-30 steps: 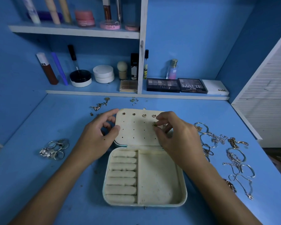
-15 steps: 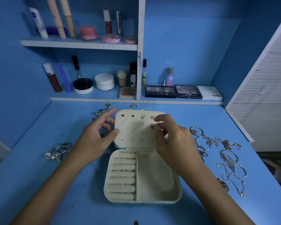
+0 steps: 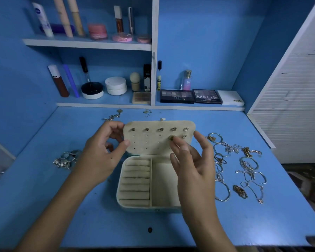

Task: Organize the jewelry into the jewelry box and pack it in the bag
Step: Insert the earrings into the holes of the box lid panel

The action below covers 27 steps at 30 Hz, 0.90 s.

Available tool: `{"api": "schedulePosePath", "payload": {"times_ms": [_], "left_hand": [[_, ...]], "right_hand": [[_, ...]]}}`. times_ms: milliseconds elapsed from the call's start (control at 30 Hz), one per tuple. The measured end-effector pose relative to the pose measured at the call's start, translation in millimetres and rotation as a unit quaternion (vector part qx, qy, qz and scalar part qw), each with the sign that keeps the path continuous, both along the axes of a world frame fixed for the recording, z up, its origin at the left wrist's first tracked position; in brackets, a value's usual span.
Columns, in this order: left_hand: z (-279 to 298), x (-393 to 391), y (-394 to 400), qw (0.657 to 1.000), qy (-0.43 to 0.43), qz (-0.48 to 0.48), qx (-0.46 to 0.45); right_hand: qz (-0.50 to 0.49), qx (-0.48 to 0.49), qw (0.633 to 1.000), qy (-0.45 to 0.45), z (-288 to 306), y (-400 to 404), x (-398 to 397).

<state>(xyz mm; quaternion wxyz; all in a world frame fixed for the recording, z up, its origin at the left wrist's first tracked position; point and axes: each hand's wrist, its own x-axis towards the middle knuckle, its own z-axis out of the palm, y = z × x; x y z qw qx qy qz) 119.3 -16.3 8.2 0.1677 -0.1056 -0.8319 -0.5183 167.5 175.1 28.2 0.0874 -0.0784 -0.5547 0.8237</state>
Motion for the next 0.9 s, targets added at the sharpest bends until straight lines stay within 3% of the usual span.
{"api": "schedulePosePath", "payload": {"times_ms": [133,267,900], "left_hand": [[-3,9,1,1.0,0.009,0.013,-0.003],[-5,18,4,0.999,0.027,0.024,-0.005],[-20,42,0,0.998,0.061,-0.016,0.001]], "right_hand": [[-0.012,-0.151,0.987,-0.059,10,0,6],[-0.004,-0.221,0.97,-0.101,14,5,9],[0.042,-0.268,0.949,-0.16,4,9,20]]}}
